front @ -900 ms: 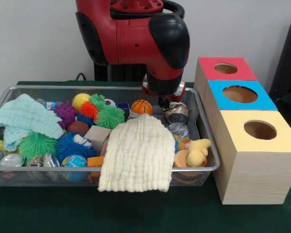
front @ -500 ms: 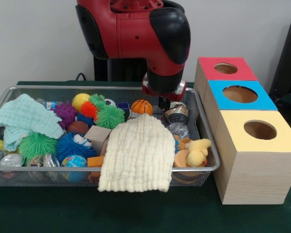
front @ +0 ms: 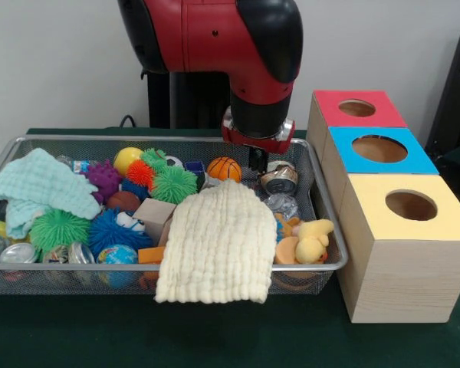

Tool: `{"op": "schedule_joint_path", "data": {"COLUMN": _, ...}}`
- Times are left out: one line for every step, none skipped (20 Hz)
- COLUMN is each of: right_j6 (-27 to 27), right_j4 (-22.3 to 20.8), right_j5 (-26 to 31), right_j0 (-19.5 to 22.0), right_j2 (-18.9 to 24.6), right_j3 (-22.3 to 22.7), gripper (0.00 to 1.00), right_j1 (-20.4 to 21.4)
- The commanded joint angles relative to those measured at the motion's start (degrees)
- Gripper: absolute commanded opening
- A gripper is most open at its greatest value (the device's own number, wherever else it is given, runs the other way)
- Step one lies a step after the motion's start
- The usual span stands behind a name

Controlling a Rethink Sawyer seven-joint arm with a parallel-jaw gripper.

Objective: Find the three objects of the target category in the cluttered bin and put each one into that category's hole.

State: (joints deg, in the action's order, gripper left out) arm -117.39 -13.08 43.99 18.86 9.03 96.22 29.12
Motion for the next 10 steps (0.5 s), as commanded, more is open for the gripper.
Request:
{"op": "schedule_joint_path", "data": {"right_j6": 0.12, "right_j4": 0.81, "right_j5": 4.67, "right_j0": 1.70, "right_j2": 1.50, "right_j3": -1.07, "gripper": 0.00, "right_j1": 2.50}}
{"op": "schedule_joint_path", "data": {"right_j6": 0.63, "right_j4": 0.68, "right_j5": 5.28, "right_j0": 1.84, "right_j2": 1.57, "right_j3": -1.49, "gripper": 0.00, "right_j1": 2.66}}
{"op": "schedule_joint_path", "data": {"right_j6": 1.00, "right_j4": 0.67, "right_j5": 5.99, "right_j0": 1.94, "right_j2": 1.62, "right_j3": -1.65, "gripper": 0.00, "right_j1": 3.02}}
{"op": "schedule_joint_path", "data": {"right_j6": 1.31, "right_j4": 0.73, "right_j5": 6.64, "right_j0": 2.09, "right_j2": 1.73, "right_j3": -1.82, "gripper": 0.00, "right_j1": 3.30}}
{"op": "schedule_joint_path", "data": {"right_j6": 1.60, "right_j4": 0.77, "right_j5": 7.38, "right_j0": 2.19, "right_j2": 1.84, "right_j3": -1.97, "gripper": 0.00, "right_j1": 3.63}}
{"op": "schedule_joint_path", "data": {"right_j6": 1.85, "right_j4": 0.84, "right_j5": 8.11, "right_j0": 2.32, "right_j2": 1.94, "right_j3": -2.28, "gripper": 0.00, "right_j1": 3.83}}
{"op": "schedule_joint_path", "data": {"right_j6": 2.10, "right_j4": 0.90, "right_j5": 8.84, "right_j0": 2.45, "right_j2": 2.05, "right_j3": -2.60, "gripper": 0.00, "right_j1": 4.02}}
{"op": "schedule_joint_path", "data": {"right_j6": 2.45, "right_j4": 0.87, "right_j5": 9.55, "right_j0": 2.58, "right_j2": 2.16, "right_j3": -2.91, "gripper": 0.00, "right_j1": 4.19}}
{"op": "schedule_joint_path", "data": {"right_j6": 2.76, "right_j4": 0.82, "right_j5": 10.26, "right_j0": 2.70, "right_j2": 2.26, "right_j3": -3.41, "gripper": 0.00, "right_j1": 4.21}}
{"op": "schedule_joint_path", "data": {"right_j6": 3.10, "right_j4": 0.76, "right_j5": 10.88, "right_j0": 2.87, "right_j2": 2.41, "right_j3": -3.74, "gripper": 0.00, "right_j1": 4.30}}
